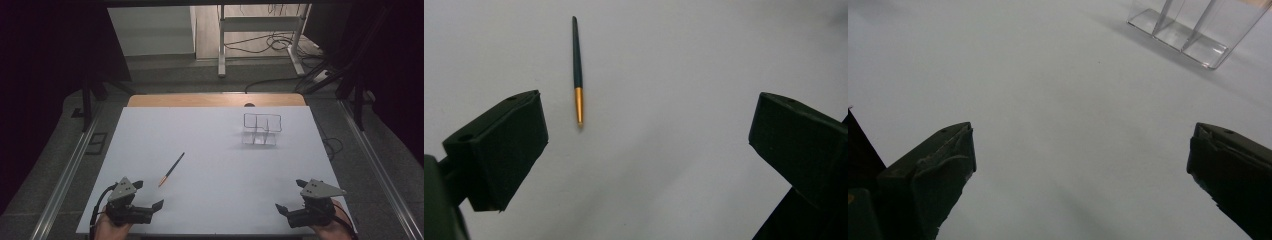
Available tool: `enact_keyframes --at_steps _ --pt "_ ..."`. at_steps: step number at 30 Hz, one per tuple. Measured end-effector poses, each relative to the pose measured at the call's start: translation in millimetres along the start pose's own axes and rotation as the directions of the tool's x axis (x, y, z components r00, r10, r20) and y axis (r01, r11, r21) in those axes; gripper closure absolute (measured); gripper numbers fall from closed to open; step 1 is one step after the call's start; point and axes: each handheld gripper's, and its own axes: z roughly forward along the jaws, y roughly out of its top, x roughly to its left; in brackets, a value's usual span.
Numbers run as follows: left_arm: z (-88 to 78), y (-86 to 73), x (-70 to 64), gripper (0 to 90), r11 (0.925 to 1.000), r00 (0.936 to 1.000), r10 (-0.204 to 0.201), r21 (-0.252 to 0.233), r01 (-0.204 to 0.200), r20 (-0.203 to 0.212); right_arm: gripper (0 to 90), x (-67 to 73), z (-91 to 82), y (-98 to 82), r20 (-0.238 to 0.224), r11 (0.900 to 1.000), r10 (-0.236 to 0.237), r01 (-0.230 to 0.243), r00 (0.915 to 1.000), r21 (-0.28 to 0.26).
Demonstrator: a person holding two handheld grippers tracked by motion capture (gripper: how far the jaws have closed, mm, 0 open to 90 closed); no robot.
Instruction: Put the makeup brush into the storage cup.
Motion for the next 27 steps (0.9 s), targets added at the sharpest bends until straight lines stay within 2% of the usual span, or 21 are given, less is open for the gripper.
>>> enact_keyframes --at_steps 7,17,27 --pt "0.4 0.4 2.3 5.0 1.0000 0.9999 0.003 0.005 -0.003 -0.012 0.0 0.6 0.5 -1.0 0.012 1.000 -0.007 0.007 0.9999 0.030" --pt "0.0 0.3 4.0 5.0 0.9998 0.9999 -0.012 -0.014 0.012 -0.007 0.0 1.1 0.6 -1.4 0.005 1.000 -0.010 0.010 0.9999 0.028" --pt "-0.5 1.4 4.4 4.7 0.9999 0.9996 -0.010 -0.003 0.010 -0.026 0.0 1.7 0.3 -1.6 0.007 1.000 -0.005 0.005 1.0000 0.027"
